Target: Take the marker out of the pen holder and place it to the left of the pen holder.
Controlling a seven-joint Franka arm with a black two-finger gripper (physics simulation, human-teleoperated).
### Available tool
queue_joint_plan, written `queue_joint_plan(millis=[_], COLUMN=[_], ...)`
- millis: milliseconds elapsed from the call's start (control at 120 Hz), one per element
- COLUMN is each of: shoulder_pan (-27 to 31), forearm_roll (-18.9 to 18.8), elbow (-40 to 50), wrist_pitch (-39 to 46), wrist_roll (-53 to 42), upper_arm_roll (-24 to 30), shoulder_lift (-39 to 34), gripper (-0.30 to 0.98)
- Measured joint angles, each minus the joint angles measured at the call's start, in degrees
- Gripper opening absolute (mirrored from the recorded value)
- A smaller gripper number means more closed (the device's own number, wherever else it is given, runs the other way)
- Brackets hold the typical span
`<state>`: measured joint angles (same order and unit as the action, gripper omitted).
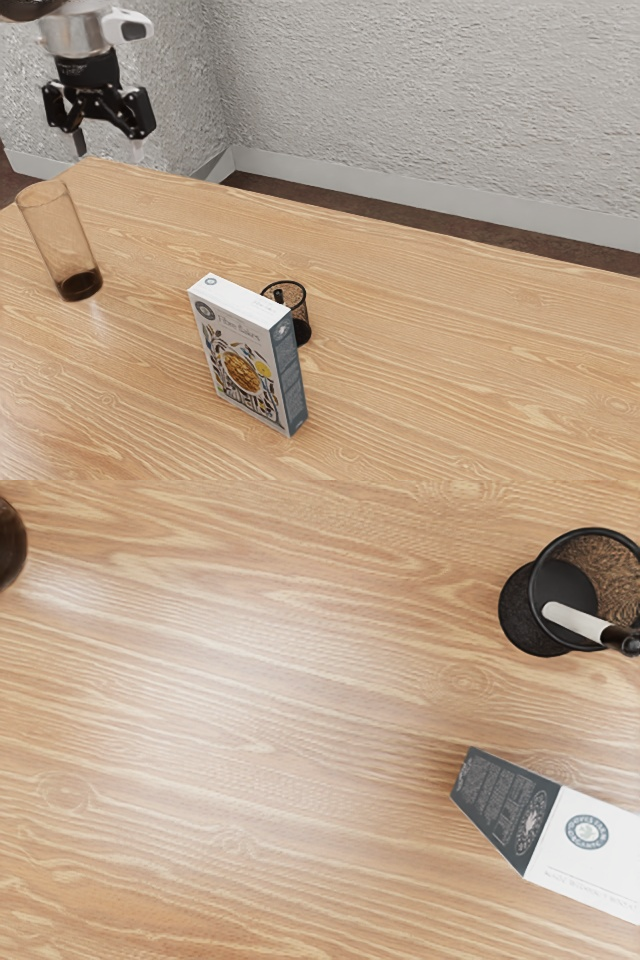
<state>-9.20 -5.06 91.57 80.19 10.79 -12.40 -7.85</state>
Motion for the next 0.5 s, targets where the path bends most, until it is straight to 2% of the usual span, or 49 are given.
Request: queue_joint_plan(millis=[100, 250, 358, 500], shoulder_pan=[-0.39, -2.02, -4.69, -6.28], forearm_roll=[-0.03, 0.71, 1.63, 1.69], elbow=[0.28, 1.24, 6.58, 6.61], wrist_pitch=[0.91, 4.86, 10.00, 17.08], wrist_roll=[1.35, 3.02, 4.62, 5.95], upper_arm_roll=[0.93, 2.34, 2.56, 3.99], shoulder_lift=[1.01, 6.54, 8.65, 15.36], gripper=[0.69, 0.69, 0.69, 0.69])
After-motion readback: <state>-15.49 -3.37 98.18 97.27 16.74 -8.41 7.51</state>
